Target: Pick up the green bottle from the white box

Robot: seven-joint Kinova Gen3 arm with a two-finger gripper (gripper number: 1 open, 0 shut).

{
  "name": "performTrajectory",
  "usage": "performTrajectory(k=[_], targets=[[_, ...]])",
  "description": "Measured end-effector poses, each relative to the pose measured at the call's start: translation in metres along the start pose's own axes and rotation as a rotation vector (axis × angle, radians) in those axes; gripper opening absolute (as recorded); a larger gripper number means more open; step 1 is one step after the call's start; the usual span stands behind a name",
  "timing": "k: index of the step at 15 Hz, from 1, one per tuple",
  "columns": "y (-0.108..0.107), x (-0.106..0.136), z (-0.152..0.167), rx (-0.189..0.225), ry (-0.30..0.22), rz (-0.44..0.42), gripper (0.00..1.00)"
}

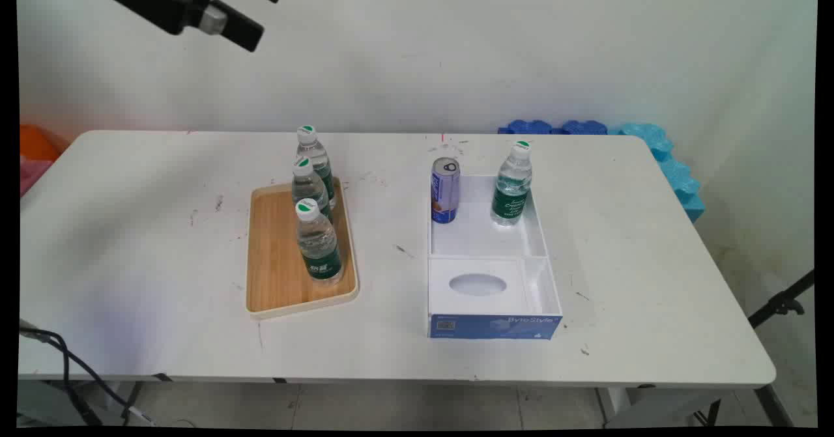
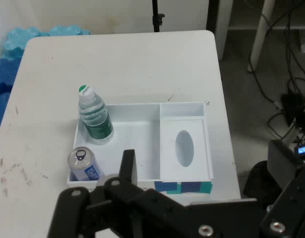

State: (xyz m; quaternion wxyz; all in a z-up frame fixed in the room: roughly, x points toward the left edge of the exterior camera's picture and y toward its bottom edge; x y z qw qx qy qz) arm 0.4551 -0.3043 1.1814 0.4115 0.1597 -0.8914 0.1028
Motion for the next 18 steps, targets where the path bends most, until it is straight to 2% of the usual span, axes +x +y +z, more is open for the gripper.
performTrajectory(k=[3,9,13,18], targets=[[-0.004,0.001,0.01,0.017,-0.006,-0.004,1.0],[-0.013,0.005,0.053,0.057,-0.028,-0.022,1.0],[-0.02,0.01,0.093,0.088,-0.044,-0.04,1.0],[-0.031,0.017,0.175,0.127,-0.082,-0.083,1.0]])
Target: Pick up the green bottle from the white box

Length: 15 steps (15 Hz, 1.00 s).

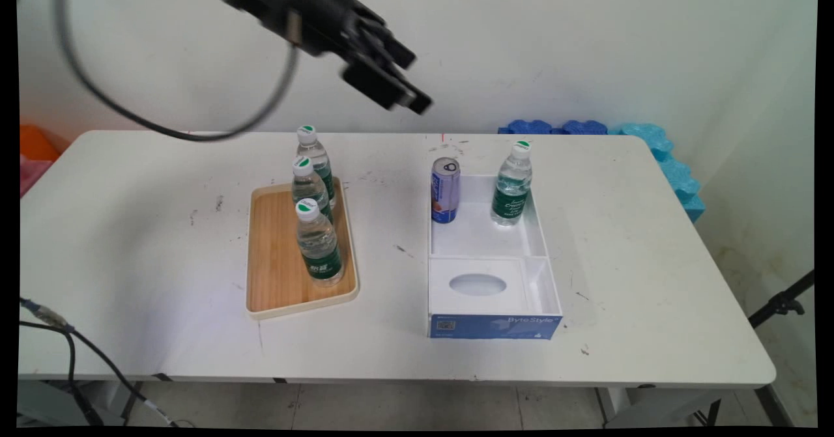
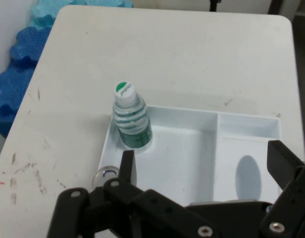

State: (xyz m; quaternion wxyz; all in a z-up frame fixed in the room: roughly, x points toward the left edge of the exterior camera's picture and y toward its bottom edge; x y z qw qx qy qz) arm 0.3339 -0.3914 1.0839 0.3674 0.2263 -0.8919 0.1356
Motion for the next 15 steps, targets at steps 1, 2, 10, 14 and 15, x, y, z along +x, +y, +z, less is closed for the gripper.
performTrajectory(k=[1,2,10,14,15], targets=[[0.0,0.004,0.021,0.01,-0.011,-0.013,1.0],[-0.001,0.006,0.034,0.017,-0.018,-0.021,1.0],[-0.011,0.017,0.129,0.061,-0.092,-0.092,1.0],[-0.018,0.02,0.178,0.072,-0.127,-0.127,1.0],[-0.02,0.02,0.189,0.073,-0.134,-0.135,1.0]])
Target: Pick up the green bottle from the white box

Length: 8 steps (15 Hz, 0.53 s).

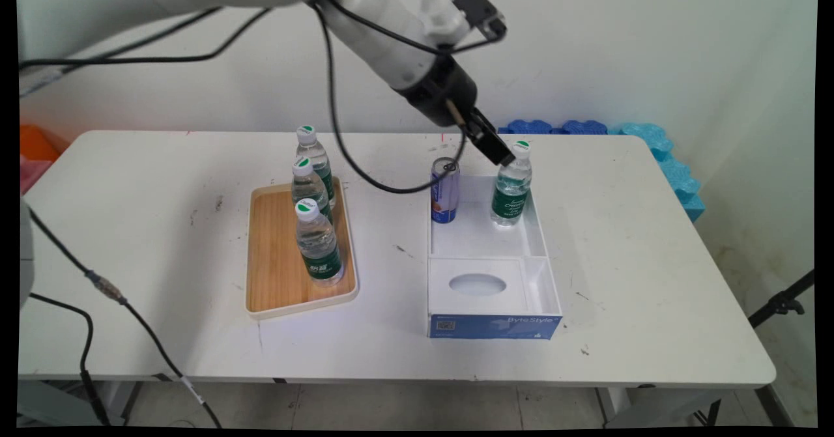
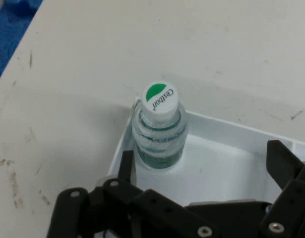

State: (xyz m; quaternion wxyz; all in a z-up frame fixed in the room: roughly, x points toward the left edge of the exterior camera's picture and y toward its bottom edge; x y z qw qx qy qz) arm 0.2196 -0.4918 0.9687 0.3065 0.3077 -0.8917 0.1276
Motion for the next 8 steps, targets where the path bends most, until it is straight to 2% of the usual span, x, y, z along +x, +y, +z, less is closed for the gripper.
performTrajectory(k=[8], targets=[[-0.008,0.006,0.078,-0.004,-0.062,-0.04,1.0]])
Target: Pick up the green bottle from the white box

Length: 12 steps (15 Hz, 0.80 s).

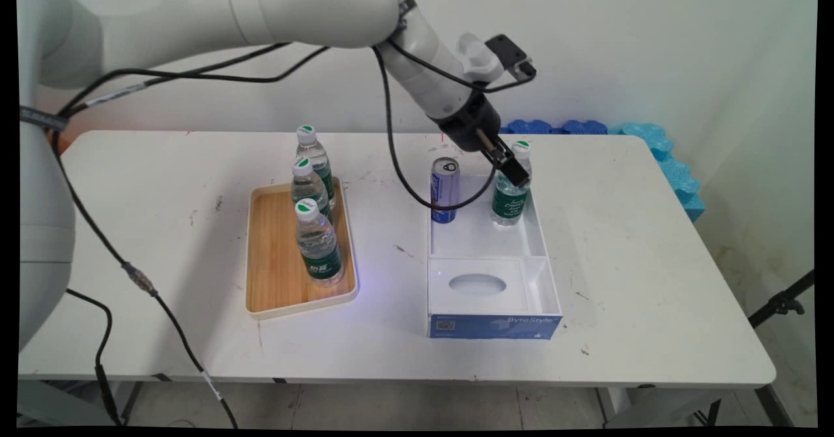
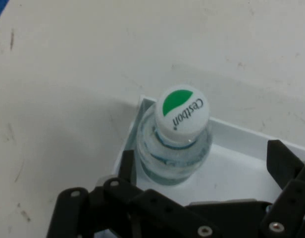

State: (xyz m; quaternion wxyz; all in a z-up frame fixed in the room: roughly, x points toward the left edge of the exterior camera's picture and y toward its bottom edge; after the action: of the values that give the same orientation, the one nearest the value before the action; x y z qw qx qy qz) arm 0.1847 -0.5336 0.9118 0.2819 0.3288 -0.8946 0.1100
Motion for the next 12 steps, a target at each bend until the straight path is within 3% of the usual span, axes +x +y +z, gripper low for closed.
performTrajectory(k=[12], targets=[[-0.009,0.004,0.058,-0.01,-0.008,-0.007,1.0]])
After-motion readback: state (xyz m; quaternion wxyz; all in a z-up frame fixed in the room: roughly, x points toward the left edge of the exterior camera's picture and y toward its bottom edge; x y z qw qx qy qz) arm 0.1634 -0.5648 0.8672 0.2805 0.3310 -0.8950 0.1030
